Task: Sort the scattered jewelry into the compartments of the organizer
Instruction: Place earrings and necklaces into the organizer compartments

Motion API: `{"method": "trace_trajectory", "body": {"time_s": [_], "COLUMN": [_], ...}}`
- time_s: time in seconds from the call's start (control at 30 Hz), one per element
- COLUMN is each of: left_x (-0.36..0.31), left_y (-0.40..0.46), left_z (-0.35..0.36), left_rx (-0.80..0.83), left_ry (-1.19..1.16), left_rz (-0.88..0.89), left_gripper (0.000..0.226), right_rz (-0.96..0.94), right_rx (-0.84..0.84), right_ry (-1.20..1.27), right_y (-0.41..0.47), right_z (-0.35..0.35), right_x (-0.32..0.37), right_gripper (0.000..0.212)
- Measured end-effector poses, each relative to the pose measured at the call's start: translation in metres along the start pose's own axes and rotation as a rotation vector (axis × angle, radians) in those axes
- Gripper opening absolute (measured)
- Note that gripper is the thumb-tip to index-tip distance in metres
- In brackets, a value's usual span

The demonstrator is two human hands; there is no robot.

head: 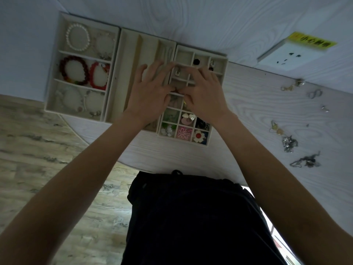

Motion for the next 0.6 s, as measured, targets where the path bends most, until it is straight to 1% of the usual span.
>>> {"method": "trace_trajectory", "body": {"time_s": [0.07, 0.13, 0.2, 0.3, 0.37, 0.47, 0.53, 0.6], "left_x": [-0.001, -0.002, -0.003, -0.003, -0.002, -0.002, -0.005, -0.009], "left_y": [0.000, -0.001, -0.001, -0.002, -0.005, -0.011, -0.014, -0.017], "left_z": [0.000, -0.001, -0.003, -0.002, 0.000, 0.002, 0.004, 0.004], "left_rx": [-0.002, -0.008, -0.009, -0.032, -0.071, -0.120, -0.130, -0.144], "left_ry": [0.006, -0.015, -0.064, -0.136, -0.198, -0.249, -0.241, -0.235], "left_rz": [-0.008, -0.010, -0.025, -0.064, -0.088, -0.167, -0.226, -0.251], "left_gripper": [0.025, 0.030, 0.033, 0.026, 0.026, 0.028, 0.035, 0.038], "right_rz": [-0.004, 0.002, 0.058, 0.277, 0.452, 0.637, 0.673, 0.646], "right_rx": [0.003, 0.001, -0.029, -0.120, -0.160, -0.058, 0.022, 0.046], "right_ry": [0.002, 0.029, 0.100, 0.223, 0.261, 0.304, 0.350, 0.393], "right_y": [-0.001, -0.002, -0.007, -0.031, -0.057, -0.088, -0.092, -0.086], "right_z": [0.000, -0.002, -0.008, -0.019, -0.021, -0.012, -0.005, -0.002], "right_x": [0.001, 0.001, -0.003, -0.021, -0.040, -0.065, -0.071, -0.069], "right_gripper": [0.032, 0.030, 0.027, 0.023, 0.020, 0.017, 0.019, 0.022]}}
Point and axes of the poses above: each hand's wrist, its own y-axis towards the middle knuckle, its own z-axis out of the palm, x = y × z, the point moved 2 cm from there along y, towards the middle knuckle, and after that the axes turned 11 degrees about -y, right-handed, at the moved point
